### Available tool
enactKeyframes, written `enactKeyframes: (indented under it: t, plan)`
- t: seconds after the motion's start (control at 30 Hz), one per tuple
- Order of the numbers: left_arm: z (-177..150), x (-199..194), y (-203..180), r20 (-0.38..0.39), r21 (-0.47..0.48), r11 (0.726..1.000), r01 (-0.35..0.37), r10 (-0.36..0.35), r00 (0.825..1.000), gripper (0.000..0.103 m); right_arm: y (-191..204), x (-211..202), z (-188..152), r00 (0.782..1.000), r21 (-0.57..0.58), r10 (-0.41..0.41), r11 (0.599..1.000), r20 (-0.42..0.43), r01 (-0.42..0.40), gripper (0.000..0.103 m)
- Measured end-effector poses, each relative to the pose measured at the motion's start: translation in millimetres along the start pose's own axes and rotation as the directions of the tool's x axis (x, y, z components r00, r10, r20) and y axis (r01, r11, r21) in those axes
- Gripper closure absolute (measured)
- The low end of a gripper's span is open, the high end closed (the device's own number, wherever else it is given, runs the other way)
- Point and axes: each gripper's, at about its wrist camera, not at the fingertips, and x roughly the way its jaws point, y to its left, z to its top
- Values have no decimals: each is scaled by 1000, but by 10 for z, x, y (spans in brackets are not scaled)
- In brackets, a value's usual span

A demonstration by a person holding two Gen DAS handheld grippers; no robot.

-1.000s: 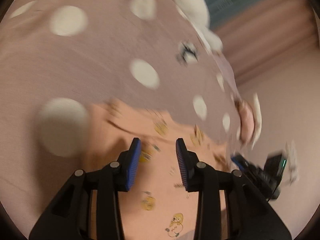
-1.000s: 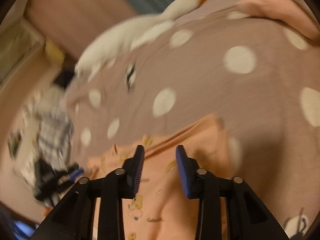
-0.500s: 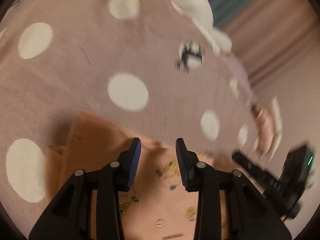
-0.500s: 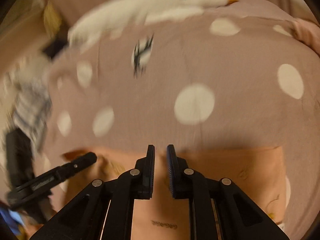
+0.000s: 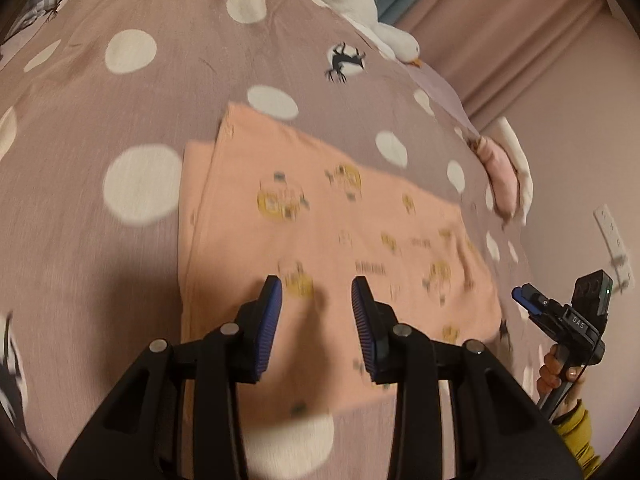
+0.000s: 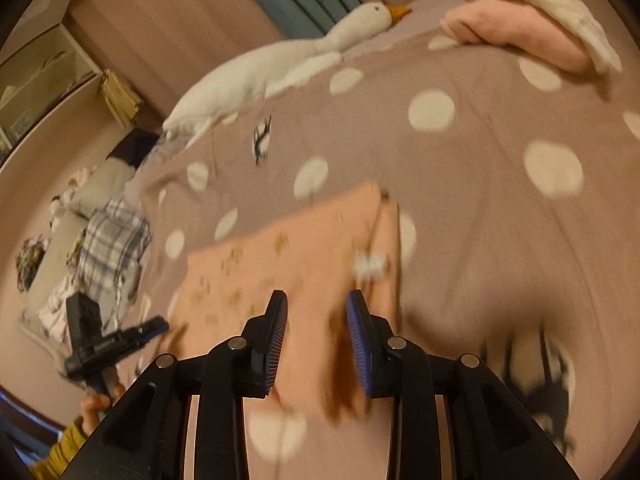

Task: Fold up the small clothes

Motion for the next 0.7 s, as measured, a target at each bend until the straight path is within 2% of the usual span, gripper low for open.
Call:
enactKeyframes:
  t: [0.1,0.17,0.3,0.37,0.4,0.43,0.47,0.6,0.7]
  plan:
    - [-139,14,-27,-13,-9,1000,4,-4,1000,69,24,57,-143,999,0,25,1000,-26,-25,70]
    - [-230,22,-18,-20,-34,999,11,-12,1000,69,67,140,-165,1000,-13,-4,1000,-31,3,64]
    - [-339,84,-8,-40,-58,998,-4,2,999,69,74,235,-238,998,-8,23,1000,-63,-23,64]
    - [-371,114,15,-57,-69,997,-16,13,998,69,119,291,-286,996,-33,6,999,-86,-9,64]
    - [-389,130,33,-62,-82,996,-18,13,998,68,121,300,-327,995,-38,-2,999,-102,-2,68]
    - [-398,132,42,-62,-91,996,-15,9,998,67,132,348,-366,992,-47,-16,999,-126,11,86]
    - [-392,133,48,-61,-96,995,-13,7,998,67,142,372,-385,989,-61,-46,997,-138,38,96]
    - [-382,147,73,-73,-107,994,-20,12,997,68,155,262,-369,983,-111,-138,986,-123,125,98]
    - [-387,150,74,-77,-100,995,-30,23,997,70,72,100,-285,981,-87,-165,984,-103,156,99]
